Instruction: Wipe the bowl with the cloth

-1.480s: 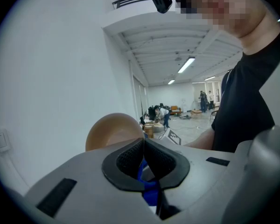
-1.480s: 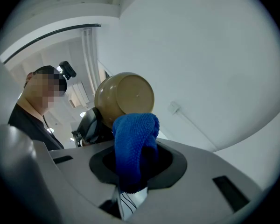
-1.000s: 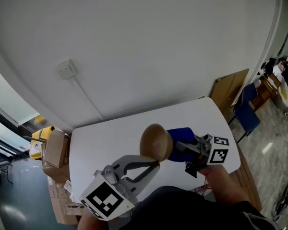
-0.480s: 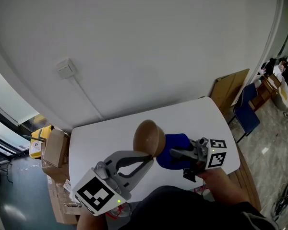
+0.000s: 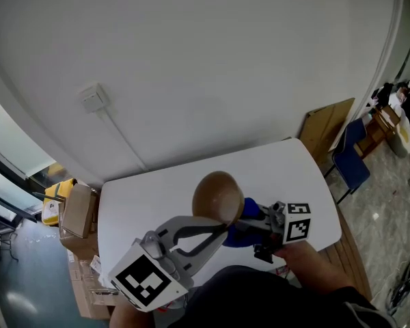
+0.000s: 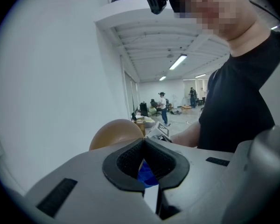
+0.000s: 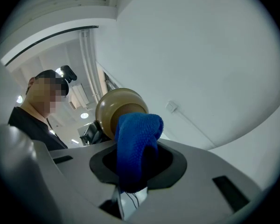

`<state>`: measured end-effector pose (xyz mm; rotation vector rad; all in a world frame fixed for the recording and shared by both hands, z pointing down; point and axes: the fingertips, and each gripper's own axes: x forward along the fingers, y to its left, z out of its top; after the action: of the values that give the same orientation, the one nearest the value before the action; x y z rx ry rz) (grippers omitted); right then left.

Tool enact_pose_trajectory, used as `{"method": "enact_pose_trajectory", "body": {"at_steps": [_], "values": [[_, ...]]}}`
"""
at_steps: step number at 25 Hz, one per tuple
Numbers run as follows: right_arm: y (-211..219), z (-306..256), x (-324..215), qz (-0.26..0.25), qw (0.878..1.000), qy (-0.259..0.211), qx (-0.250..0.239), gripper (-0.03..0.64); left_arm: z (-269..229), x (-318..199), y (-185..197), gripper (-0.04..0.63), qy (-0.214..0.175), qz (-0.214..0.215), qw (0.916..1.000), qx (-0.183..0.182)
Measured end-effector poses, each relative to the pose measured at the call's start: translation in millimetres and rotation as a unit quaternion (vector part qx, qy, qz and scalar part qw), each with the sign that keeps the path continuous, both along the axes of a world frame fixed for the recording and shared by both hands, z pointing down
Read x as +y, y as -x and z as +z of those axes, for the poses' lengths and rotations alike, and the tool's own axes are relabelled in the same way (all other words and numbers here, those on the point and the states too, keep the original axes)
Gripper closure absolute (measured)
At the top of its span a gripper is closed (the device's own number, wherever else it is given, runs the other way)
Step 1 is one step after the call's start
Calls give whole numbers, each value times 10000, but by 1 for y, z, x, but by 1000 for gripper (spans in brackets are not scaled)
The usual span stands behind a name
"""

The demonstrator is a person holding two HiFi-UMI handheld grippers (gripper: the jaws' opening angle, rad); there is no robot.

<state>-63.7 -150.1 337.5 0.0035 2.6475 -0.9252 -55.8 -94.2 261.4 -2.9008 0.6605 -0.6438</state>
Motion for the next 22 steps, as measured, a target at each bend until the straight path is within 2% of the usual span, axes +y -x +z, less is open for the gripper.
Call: {"method": "enact_pose_trajectory", "body": {"at_steps": [5, 8, 12, 15, 17, 19, 22], "values": [[-21, -12, -27, 456, 9983, -342, 89, 536, 8, 19, -4, 580, 12, 374, 9985, -391], [-27, -21, -32, 459, 9941, -878, 431, 535, 13, 28, -2, 580, 97, 533, 9969, -563], [-21, -18, -21, 63, 9743, -1861, 1267, 535, 21, 39, 2, 580, 125, 917, 9908, -990], [-17, -20, -13, -164, 9581, -2381, 1584, 537, 21, 49, 6, 580, 77, 1156, 9862, -1185], [-15, -23, -15, -139, 9534, -2515, 1660, 537, 19, 54, 8, 580, 58, 1304, 9842, -1199], [-16, -27, -20, -45, 9537, -2511, 1656, 536, 17, 57, 8, 580, 65, 1399, 9835, -1142], [-15, -27, -18, -20, 9528, -2525, 1684, 537, 24, 54, 11, 580, 66, 1361, 9840, -1148]]}}
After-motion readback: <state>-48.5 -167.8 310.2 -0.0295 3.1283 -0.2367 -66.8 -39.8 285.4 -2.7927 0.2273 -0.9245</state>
